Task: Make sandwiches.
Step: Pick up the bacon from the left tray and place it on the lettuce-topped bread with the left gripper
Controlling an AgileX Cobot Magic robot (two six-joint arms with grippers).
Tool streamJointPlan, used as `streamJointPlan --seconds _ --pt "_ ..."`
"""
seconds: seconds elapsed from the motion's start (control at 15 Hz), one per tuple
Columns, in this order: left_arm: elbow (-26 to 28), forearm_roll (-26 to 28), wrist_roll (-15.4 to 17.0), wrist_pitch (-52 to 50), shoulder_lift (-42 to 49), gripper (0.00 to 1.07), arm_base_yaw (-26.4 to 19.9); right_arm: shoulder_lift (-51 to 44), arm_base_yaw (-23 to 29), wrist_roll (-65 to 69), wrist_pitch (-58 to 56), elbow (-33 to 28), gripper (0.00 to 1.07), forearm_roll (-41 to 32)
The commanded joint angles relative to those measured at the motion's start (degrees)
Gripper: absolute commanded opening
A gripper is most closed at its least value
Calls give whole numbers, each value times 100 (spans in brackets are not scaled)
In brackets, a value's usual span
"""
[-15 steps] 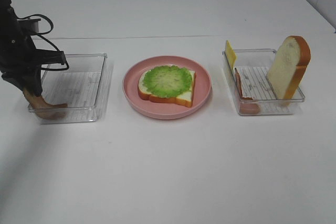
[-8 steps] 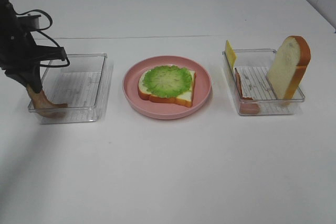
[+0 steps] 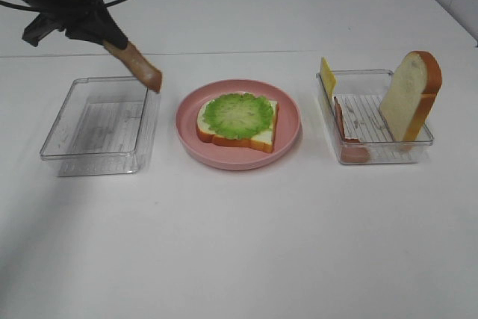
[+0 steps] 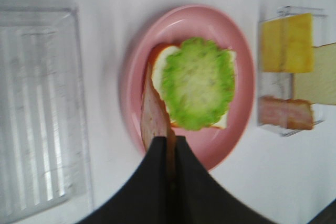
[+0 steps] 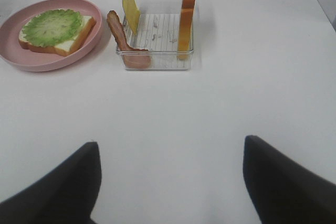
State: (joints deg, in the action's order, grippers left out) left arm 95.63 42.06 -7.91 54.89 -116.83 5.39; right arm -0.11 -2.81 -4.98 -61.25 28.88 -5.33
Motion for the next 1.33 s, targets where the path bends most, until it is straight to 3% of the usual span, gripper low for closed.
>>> streamJointPlan --seconds 0.07,0.47,0.8,1.0,1.2,1.33 --pt "23 859 -413 -183 -166 0 172 -86 -46 -46 52 -6 73 -34" --pt "172 2934 -1599 -590 -1100 0 1106 -86 -46 -46 52 -6 73 -34" --pt "957 3598 -1725 -596 -1971 0 1558 -86 -46 -46 52 -6 73 -34" --pt "1146 3403 -1707 -625 -2240 0 1576 -86 -46 -46 52 -6 73 -34" --pt "1163 2538 -1553 -596 -2223 0 1484 -86 -46 -46 52 -6 73 -34" --pt "1163 2275 -1375 -625 -2223 0 1364 -86 -46 -46 52 -6 73 -34"
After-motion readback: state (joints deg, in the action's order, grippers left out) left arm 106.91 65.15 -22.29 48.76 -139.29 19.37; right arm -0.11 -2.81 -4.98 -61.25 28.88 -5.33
